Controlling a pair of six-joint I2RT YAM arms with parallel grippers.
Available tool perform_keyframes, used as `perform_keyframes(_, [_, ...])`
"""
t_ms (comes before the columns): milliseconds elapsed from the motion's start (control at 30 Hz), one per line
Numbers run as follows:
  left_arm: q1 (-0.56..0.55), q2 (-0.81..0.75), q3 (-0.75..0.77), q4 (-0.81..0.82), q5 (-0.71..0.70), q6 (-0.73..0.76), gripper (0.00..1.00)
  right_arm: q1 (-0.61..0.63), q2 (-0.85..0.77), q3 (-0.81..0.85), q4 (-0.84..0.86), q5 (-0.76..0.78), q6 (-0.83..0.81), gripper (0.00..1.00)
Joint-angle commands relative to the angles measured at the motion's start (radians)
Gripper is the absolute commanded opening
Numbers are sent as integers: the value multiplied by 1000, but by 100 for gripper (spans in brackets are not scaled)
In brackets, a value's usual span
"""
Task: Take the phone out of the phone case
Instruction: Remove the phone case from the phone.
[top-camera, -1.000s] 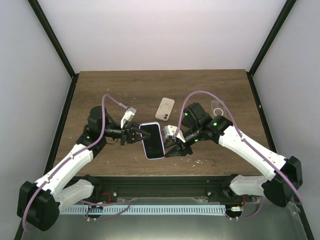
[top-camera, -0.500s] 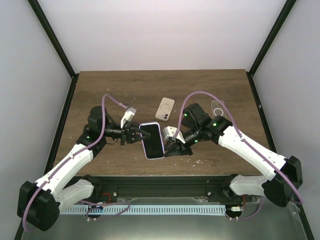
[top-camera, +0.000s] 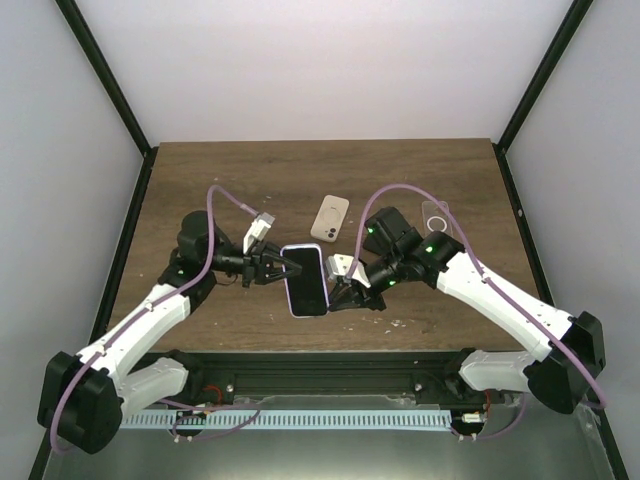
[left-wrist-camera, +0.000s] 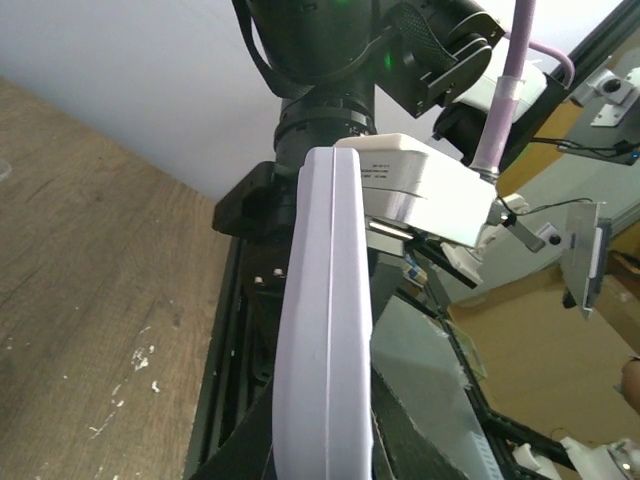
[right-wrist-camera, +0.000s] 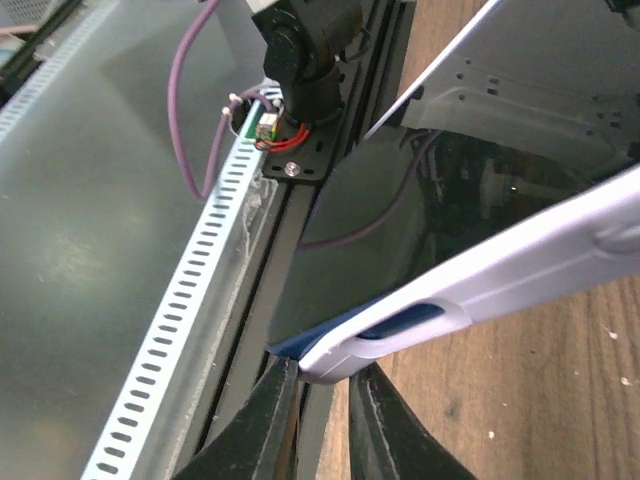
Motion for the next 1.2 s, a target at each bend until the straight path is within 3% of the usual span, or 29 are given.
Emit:
perform_keyframes(0, [1,-3,2,129,49,-75,0,12,0,46,40,106,-49,12])
perform_keyframes(467, [-1,-6,-1,127,58,-76,0,-6,54,42,187,210,72,4])
perform_keyframes(667, [-1,-10,-2,128,60,-79,0,-123,93,58,265,146,154,3])
perform_keyframes(833, [-1,-9,-3,148,63,-96,0,-139,133,88,353,126,266,4])
perform_keyframes(900, [-1,-8,-5,151,61,-99,0,-139,150,110,368,98,302,7])
perform_keyframes(1000, [-1,-12,-9,144,58,-93,0,-139,171,146,346,39,316,20])
perform_keyframes(1167, [-1,-14,-4,123,51,-78,0,-139,157,138,331,-17,319,27])
